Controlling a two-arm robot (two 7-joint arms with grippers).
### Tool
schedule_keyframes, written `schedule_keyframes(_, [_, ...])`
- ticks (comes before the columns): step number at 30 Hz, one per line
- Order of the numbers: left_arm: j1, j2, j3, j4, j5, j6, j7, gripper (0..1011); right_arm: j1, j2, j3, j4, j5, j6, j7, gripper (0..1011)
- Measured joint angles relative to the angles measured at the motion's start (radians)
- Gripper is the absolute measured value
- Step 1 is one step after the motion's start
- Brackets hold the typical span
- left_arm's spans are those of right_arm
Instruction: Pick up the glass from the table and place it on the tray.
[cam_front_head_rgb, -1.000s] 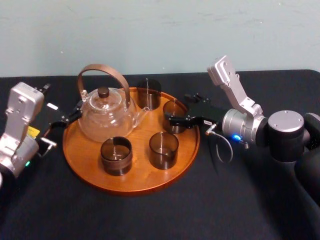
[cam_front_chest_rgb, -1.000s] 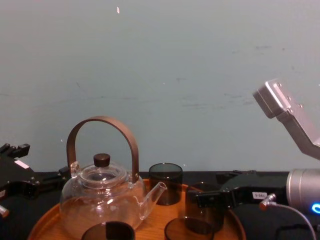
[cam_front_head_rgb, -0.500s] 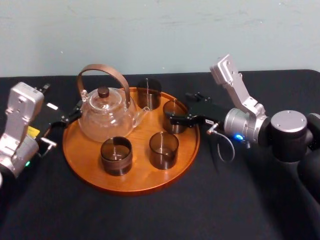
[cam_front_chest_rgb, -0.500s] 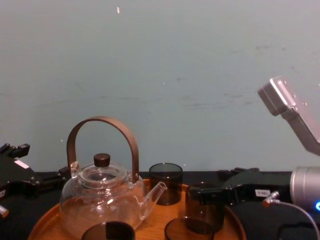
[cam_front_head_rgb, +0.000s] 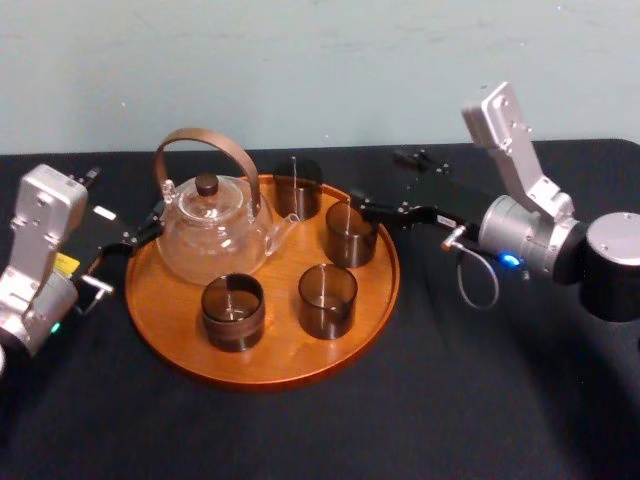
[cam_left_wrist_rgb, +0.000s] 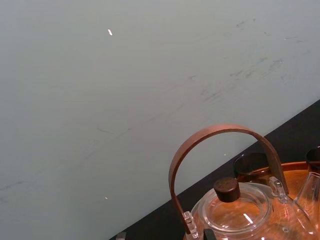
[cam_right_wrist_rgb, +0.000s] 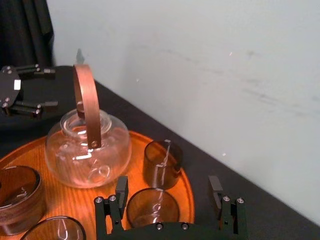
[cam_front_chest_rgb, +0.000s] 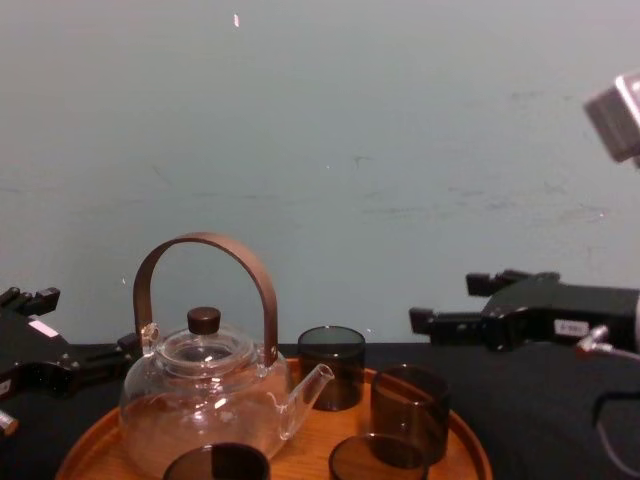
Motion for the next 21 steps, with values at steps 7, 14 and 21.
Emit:
schedule_keyframes(7, [0.000, 0.000, 0.000, 0.000, 0.000, 0.000, 0.000, 1001, -0.073, 0.049, 0.051, -0.112, 0.016, -0.019, -0.038, 1002])
schedule_keyframes(14, [0.000, 0.000, 0.000, 0.000, 0.000, 0.000, 0.000, 1001, -0.155, 0.088, 0.110, -0.176, 0.034, -0.044, -0.077, 1002])
schedule_keyframes(21, [0.000, 0.000, 0.000, 0.000, 0.000, 0.000, 0.000, 1001, -0.232, 0.118, 0.169, -0.205, 0.043, -0.067, -0.104, 1002])
